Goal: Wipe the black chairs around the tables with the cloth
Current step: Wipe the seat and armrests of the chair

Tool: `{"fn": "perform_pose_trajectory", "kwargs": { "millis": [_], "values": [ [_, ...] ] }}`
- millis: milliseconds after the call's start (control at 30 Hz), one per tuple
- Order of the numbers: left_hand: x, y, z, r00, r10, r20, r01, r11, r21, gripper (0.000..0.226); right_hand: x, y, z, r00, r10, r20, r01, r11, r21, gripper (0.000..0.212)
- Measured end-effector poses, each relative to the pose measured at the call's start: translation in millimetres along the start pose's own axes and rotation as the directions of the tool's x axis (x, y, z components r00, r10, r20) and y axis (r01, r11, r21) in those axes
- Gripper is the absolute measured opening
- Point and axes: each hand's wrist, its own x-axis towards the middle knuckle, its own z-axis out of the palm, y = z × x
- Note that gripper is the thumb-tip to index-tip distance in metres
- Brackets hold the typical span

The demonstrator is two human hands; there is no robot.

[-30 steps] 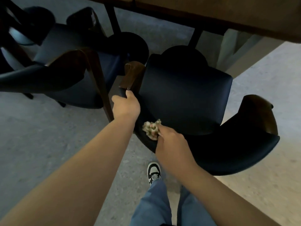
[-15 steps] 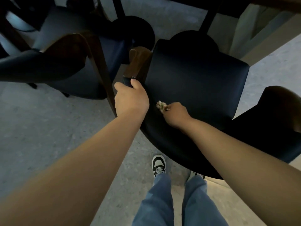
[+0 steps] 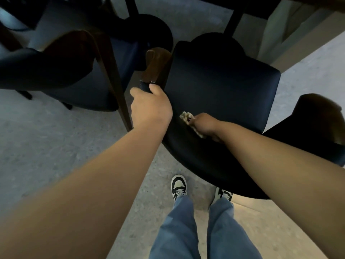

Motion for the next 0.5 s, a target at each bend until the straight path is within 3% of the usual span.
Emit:
{"fn": "perform_pose_trajectory", "kwargs": {
  "millis": [133, 267, 367, 500],
  "values": [
    [0, -1, 1, 1.000, -0.010, 0.014, 0.011, 1.000, -0.017, 0.043, -31, 5, -10, 0.994, -0.105, -0.038, 0.106, 0.994, 0.018, 0.029],
    [1, -2, 0, 0.999, -0.028, 0.035, 0.030, 0.997, -0.072, 0.047, -74, 11, -12, 0.958, -0.264, -0.109, 0.250, 0.960, -0.124, 0.035],
    [-1, 0, -2, 0.999, -0.034, 0.040, 0.038, 0.993, -0.115, 0.049, -103, 13, -4, 0.906, -0.376, -0.196, 0.339, 0.920, -0.196, 0.039],
    [-5, 0, -4, 0.998, -0.021, 0.064, 0.030, 0.989, -0.148, 0.053, -135, 10, 7, 0.816, -0.494, -0.301, 0.471, 0.869, -0.150, 0.037]
  ]
}}
